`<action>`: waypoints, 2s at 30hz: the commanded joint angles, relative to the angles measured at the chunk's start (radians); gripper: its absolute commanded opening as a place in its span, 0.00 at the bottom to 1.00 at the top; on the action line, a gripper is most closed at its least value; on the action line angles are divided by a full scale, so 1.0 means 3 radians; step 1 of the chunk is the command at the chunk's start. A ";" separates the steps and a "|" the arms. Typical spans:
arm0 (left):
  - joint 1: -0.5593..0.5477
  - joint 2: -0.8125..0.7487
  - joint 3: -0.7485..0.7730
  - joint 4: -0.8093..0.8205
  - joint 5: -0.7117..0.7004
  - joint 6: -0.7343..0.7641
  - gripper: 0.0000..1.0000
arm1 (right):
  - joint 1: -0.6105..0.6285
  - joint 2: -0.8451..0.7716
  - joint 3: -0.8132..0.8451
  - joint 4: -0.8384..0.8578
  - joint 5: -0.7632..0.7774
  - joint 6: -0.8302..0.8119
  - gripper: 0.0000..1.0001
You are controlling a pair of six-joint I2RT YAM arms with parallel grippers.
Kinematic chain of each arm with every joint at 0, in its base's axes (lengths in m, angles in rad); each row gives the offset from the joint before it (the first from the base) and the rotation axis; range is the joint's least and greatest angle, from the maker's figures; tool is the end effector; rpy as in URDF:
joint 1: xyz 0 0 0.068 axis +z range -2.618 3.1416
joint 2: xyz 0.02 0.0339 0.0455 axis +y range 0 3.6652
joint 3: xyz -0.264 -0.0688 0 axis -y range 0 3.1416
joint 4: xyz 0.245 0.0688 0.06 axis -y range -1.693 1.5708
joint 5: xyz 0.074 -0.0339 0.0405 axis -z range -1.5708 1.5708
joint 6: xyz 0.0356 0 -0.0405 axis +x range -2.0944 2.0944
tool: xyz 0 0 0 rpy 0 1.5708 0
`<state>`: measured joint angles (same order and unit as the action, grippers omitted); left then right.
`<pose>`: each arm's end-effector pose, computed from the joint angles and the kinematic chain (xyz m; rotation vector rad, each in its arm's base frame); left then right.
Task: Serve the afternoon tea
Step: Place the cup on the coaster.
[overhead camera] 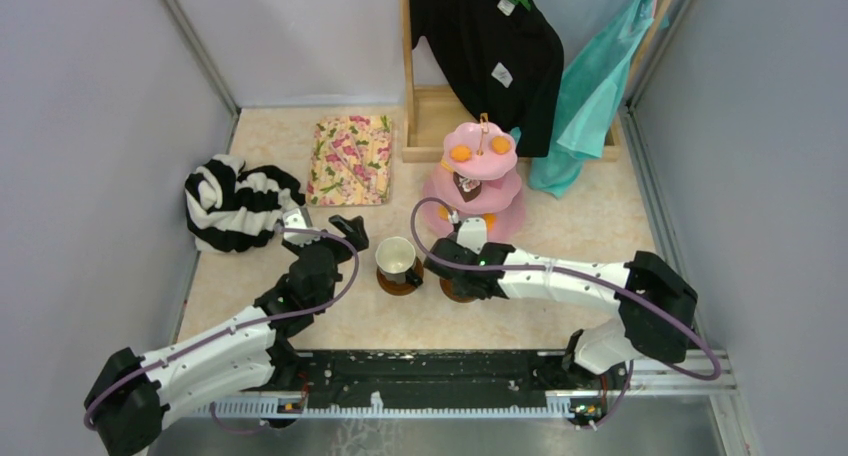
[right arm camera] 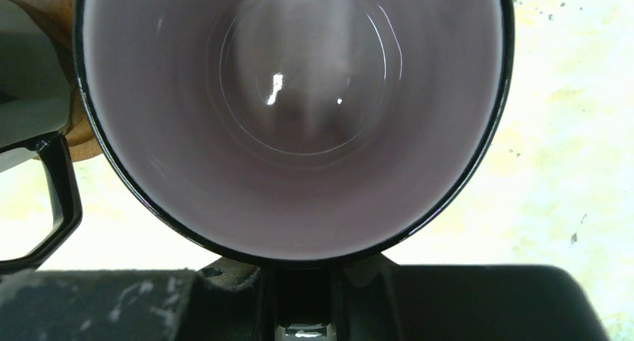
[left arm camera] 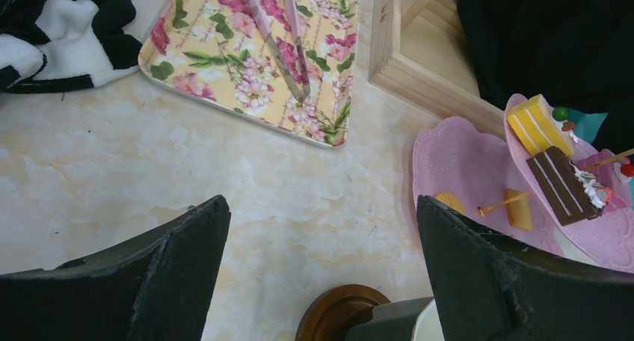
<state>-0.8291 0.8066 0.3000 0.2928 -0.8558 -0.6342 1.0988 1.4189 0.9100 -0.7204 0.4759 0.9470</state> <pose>0.1386 -0.1115 0.2170 -0.4339 1.6653 -0.3218 0.1321 0.2229 0.2079 -0.0874 2.5630 0.0534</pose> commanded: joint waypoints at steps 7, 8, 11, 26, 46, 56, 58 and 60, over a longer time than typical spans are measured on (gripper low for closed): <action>-0.0005 -0.0044 0.0098 -0.0045 -0.0047 -0.0017 0.99 | 0.0111 -0.0038 -0.0055 0.0172 0.0126 0.0196 0.00; -0.0007 -0.0043 0.0099 -0.0050 -0.0040 -0.0021 0.99 | 0.0113 -0.0040 -0.0072 0.0168 0.0127 0.0212 0.00; -0.0008 -0.0039 0.0104 -0.0060 -0.0024 -0.0033 0.99 | 0.0118 -0.0054 -0.0127 0.0188 0.0122 0.0233 0.00; -0.0008 0.0026 0.0134 -0.0081 0.0014 -0.0066 0.99 | 0.0129 -0.0056 -0.0180 0.0248 0.0078 0.0246 0.00; -0.0008 0.0043 0.0125 -0.0084 0.0032 -0.0088 0.99 | 0.0296 0.0048 -0.0164 0.0091 0.0229 0.0354 0.00; -0.0004 0.0048 0.0130 -0.0090 0.0057 -0.0104 0.99 | 0.0420 0.0139 -0.0093 -0.0057 0.0395 0.0426 0.00; -0.0010 0.0052 0.0130 -0.0091 0.0063 -0.0102 0.99 | 0.0423 0.0138 -0.0107 -0.0053 0.0389 0.0435 0.01; -0.0008 0.0053 0.0136 -0.0100 0.0061 -0.0109 0.99 | 0.0429 0.0134 -0.0120 -0.0036 0.0369 0.0431 0.08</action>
<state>-0.8291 0.8204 0.3008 0.2611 -0.8444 -0.6582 1.2148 1.4582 0.8459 -0.7246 0.5484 1.0599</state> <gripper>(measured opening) 0.993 0.190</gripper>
